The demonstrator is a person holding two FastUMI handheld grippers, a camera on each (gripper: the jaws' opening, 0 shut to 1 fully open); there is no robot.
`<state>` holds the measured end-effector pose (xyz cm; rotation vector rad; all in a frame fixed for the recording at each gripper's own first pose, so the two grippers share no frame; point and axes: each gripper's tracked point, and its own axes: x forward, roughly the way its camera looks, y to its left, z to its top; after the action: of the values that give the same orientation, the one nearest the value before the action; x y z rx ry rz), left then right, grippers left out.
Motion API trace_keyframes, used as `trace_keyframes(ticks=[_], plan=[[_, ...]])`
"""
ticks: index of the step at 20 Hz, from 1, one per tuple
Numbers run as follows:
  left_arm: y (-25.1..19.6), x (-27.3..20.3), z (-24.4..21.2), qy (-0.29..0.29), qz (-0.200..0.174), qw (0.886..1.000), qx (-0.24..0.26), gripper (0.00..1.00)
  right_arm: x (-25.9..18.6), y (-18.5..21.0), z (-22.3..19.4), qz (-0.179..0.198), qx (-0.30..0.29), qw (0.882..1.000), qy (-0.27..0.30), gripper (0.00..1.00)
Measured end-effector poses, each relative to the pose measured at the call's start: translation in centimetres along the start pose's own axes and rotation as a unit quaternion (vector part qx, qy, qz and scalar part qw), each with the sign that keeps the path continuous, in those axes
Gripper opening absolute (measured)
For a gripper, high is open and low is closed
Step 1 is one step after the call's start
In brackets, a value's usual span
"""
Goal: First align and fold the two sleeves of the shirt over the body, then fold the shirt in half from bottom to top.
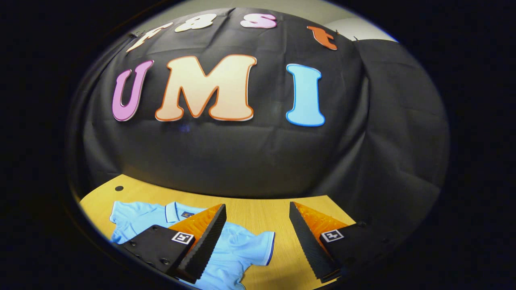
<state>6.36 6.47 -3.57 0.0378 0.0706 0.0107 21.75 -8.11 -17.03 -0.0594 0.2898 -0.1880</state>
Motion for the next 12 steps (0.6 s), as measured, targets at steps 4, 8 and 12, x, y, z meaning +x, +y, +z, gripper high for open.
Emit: trace_keyframes(ticks=[4,8,12], plan=[[1.1,1.0,-0.7,0.007,0.004,1.0,0.003,0.96,4.2,-0.8,-4.6,-0.018,-0.003,0.999,0.048,0.98],[2.4,1.8,-1.9,0.023,0.006,1.0,0.01,0.96,7.5,-1.1,-10.1,-0.028,0.014,0.993,0.115,0.99],[3.6,2.7,-2.8,0.033,0.012,0.999,0.013,0.97,9.5,-1.9,-15.0,-0.048,0.022,0.984,0.169,0.99]])
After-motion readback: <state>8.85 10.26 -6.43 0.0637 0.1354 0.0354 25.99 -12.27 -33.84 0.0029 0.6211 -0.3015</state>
